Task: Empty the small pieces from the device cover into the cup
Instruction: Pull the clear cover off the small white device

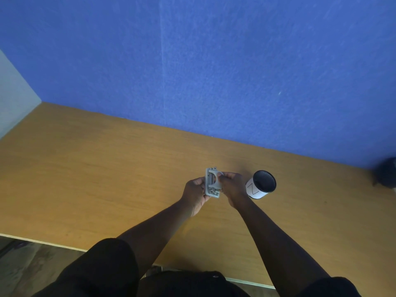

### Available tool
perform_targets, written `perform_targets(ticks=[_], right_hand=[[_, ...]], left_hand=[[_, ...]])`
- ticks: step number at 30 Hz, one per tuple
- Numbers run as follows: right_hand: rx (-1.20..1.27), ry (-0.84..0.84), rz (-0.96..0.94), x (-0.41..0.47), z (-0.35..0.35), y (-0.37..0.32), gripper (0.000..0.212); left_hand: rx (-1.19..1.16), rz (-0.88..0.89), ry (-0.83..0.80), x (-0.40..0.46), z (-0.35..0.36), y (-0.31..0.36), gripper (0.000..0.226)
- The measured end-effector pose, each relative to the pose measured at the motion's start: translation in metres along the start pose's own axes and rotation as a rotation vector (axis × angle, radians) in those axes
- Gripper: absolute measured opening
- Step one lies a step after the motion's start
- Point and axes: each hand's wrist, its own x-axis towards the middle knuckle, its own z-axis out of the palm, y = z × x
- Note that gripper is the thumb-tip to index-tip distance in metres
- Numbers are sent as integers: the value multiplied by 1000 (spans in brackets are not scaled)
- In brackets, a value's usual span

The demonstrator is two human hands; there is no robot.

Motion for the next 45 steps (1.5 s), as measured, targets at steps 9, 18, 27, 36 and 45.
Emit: perform_targets(ticks=[9,18,27,36,45], right_hand=[[-24,31,0,-1,5,-3,13],[-54,57,20,-2,10,-6,22],[-121,45,37,-4,10,-12,21],[436,-71,401,1,-4,-12,17],[692,-135,531,0,-12,-9,36]], left_hand=[[104,96,-44,2,-7,-3,36],[220,168,-93,-2,-17,-3,33],[102,98,-31,-2,-15,2,47],[-14,24,11,-11,-11,13,38],[-31,6,47,0,-17,14,38]])
